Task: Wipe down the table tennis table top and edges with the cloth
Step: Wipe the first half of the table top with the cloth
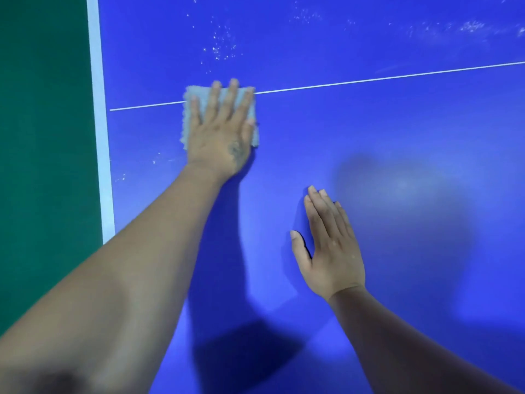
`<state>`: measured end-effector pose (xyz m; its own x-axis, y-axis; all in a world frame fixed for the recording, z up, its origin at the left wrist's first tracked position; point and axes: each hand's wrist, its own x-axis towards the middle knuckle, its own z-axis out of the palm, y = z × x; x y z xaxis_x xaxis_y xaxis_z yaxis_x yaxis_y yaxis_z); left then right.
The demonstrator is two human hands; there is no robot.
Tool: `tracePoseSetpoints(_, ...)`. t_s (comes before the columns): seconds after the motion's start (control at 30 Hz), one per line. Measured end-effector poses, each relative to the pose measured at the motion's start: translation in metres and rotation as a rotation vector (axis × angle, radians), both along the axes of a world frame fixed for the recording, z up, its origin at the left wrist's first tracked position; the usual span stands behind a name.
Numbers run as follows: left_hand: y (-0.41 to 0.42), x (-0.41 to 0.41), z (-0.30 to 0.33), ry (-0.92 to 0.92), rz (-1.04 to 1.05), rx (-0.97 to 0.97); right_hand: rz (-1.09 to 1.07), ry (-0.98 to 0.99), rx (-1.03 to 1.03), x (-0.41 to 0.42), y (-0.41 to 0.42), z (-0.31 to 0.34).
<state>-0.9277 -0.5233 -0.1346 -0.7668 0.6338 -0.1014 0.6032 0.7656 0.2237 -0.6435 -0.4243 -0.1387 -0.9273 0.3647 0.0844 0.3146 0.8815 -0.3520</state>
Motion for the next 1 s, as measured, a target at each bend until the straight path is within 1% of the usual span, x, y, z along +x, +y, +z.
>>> tracePoseSetpoints(0.1,-0.051,0.008,-0.003,0.047,0.145,0.02,-0.002,-0.011,-0.001,0.0,0.0,0.0)
tracePoseSetpoints(0.17,-0.077,0.034,-0.001,0.083,0.182,0.01,-0.002,-0.023,-0.004,0.0,0.0,0.0)
tracePoseSetpoints(0.27,-0.1,0.086,0.004,0.076,0.224,-0.009,-0.001,-0.027,-0.002,0.0,-0.001,0.0)
tracePoseSetpoints(0.37,-0.102,0.128,0.004,0.075,0.239,-0.018,0.003,-0.019,0.005,-0.001,-0.001,-0.001)
tracePoseSetpoints(0.43,-0.091,0.14,0.004,0.065,0.253,-0.006,0.004,-0.008,0.007,-0.001,-0.001,-0.002)
tracePoseSetpoints(0.5,-0.072,0.142,0.004,0.07,0.207,0.006,0.005,0.009,0.007,-0.001,-0.001,-0.002)
tracePoseSetpoints(0.67,-0.027,0.107,-0.001,0.114,-0.032,0.052,0.012,0.051,-0.005,0.0,0.0,-0.003)
tracePoseSetpoints(0.77,-0.013,0.057,-0.003,0.106,-0.091,0.052,0.009,0.044,-0.024,0.001,0.0,-0.003)
tracePoseSetpoints(0.83,-0.017,0.017,-0.005,0.088,-0.041,0.039,0.006,0.045,-0.027,0.001,0.0,-0.003)
tracePoseSetpoints(0.9,-0.037,-0.021,-0.007,0.057,0.082,0.028,0.008,0.038,-0.032,0.001,0.0,-0.003)
tracePoseSetpoints(1.0,-0.085,-0.04,-0.009,0.043,0.248,0.009,0.017,0.023,-0.027,0.001,0.0,-0.003)
